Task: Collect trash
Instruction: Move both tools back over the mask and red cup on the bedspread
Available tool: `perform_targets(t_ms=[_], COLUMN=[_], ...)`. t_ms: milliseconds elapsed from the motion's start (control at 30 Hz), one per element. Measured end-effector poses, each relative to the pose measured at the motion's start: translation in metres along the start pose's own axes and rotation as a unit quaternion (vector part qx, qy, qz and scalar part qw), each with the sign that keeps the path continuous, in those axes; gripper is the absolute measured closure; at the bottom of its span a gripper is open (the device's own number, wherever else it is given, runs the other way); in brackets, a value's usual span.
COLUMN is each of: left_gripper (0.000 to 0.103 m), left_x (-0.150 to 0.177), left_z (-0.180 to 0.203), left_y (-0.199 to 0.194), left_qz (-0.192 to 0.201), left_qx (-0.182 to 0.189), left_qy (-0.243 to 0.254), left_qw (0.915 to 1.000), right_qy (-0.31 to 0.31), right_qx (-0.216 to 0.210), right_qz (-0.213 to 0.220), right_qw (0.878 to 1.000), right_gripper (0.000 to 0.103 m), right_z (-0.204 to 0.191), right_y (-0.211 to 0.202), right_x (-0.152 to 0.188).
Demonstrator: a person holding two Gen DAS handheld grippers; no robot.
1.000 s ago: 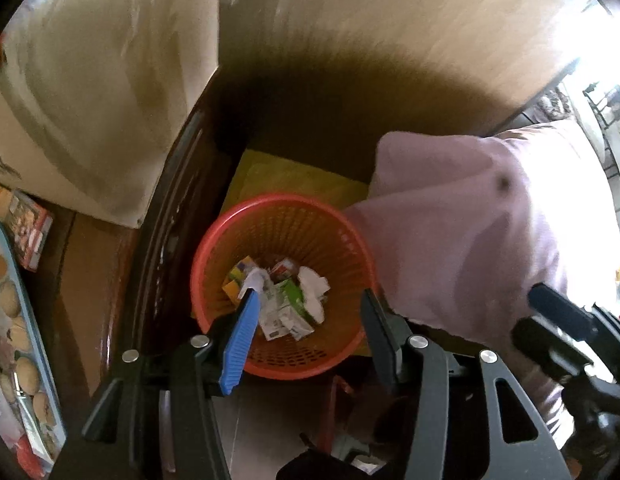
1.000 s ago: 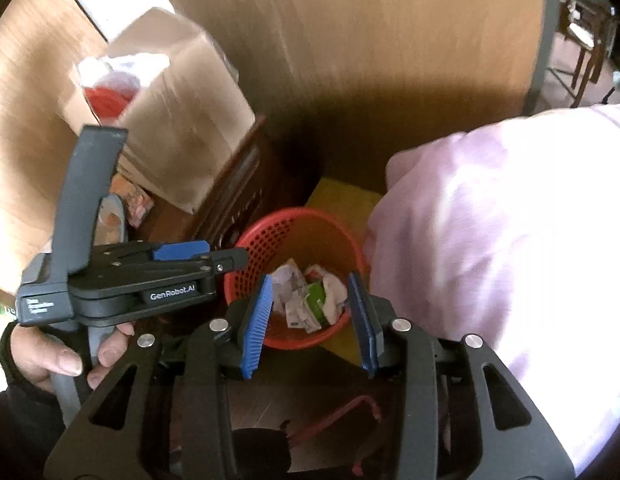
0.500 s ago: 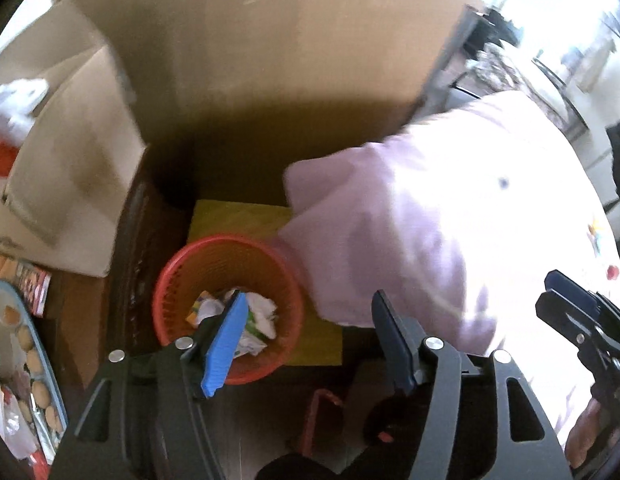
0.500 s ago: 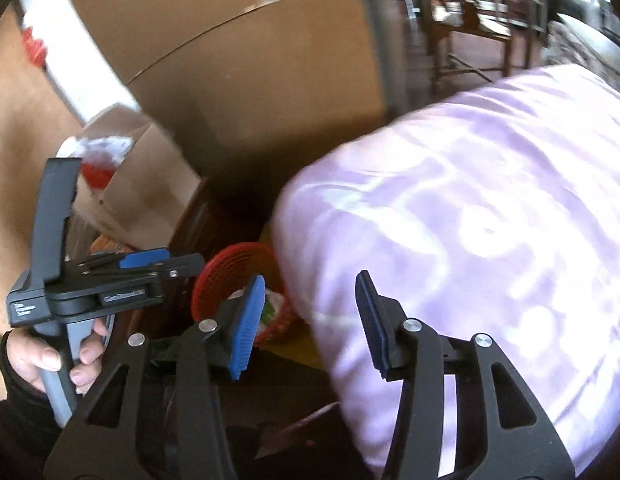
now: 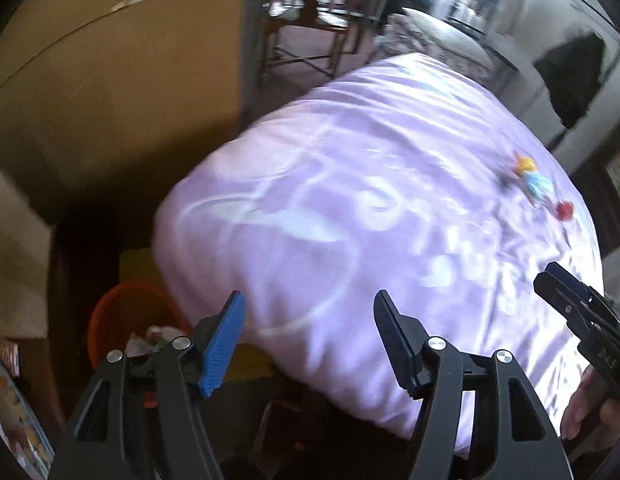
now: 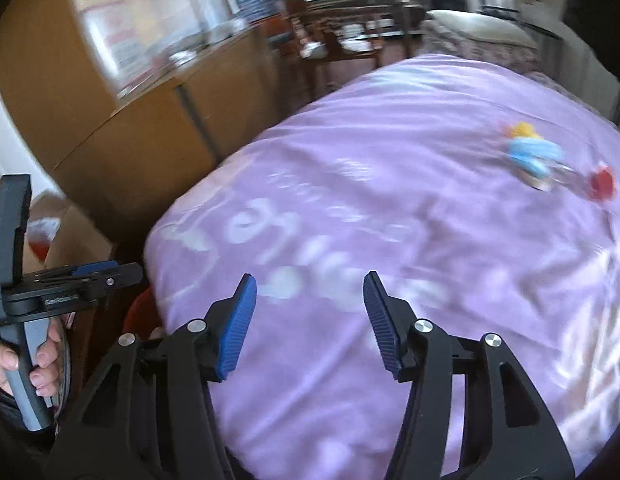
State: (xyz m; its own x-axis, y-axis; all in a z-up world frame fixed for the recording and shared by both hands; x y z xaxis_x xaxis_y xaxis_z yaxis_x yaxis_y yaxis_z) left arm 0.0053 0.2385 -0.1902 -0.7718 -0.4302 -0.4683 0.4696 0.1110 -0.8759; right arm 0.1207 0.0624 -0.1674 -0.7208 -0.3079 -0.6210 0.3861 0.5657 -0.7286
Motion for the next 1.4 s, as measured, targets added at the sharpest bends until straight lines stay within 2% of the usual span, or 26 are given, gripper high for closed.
perform_targets(t_ms=[200,267,500,1000,1200,1333,1400], left_gripper=[0.036,0.032,0.031,0.031,0.031,0.031,0.031], left_x=[-0.013,-0.019,-0.034,-0.072,-0.088,-0.097,-0.100], left_z=[0.057,0.074,0.127,0.242,0.293,0.316,0.325], left_y=[0.004,0.002,0.012,0.064,0.090,0.106,0.113], left_qz=[0.005,0.009,0.006,-0.015,-0.021,-0.039,-0.040], left_qx=[0.016,0.019,0.030,0.068,0.083,0.110,0.112], left_qy=[0.046,0.059,0.094,0.162,0.200,0.197,0.207], left_qw=[0.9988,0.9980,0.9951,0.9843,0.9760,0.9734,0.9711], right_qy=[0.051,0.064,0.094,0.150,0.177,0.193,0.199], right_qx=[0.030,0.038,0.064,0.125,0.135,0.143,0.144], right_qz=[0.024,0.031,0.040,0.040,0.036,0.030,0.028], right_qw=[0.998,0.997,0.993,0.980,0.974,0.970,0.969], right_gripper=[0.043,0.042,0.039,0.035,0.035,0.034,0.033], right_z=[0.065,0.084,0.134,0.245,0.282,0.301,0.309], right_y=[-0.022,-0.028,-0.041,-0.049,-0.042,-0.037,-0.035], right_x=[-0.001,0.000,0.001,-0.008,-0.007,-0.003,-0.003])
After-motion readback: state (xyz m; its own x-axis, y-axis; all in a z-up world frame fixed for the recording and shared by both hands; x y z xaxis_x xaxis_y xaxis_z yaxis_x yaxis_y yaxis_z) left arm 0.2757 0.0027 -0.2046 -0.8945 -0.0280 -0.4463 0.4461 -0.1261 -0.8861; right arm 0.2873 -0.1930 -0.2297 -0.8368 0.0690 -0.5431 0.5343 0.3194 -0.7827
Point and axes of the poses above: each gripper's, at about its wrist camera, not at the fingertips, and y roughly the way its jaws point, z to its right, x to its underside, the point moved 10 cm from there along y, roughly the way its jaws point, and after that the axes turned 4 degrees about y, right-handed, at the moved point
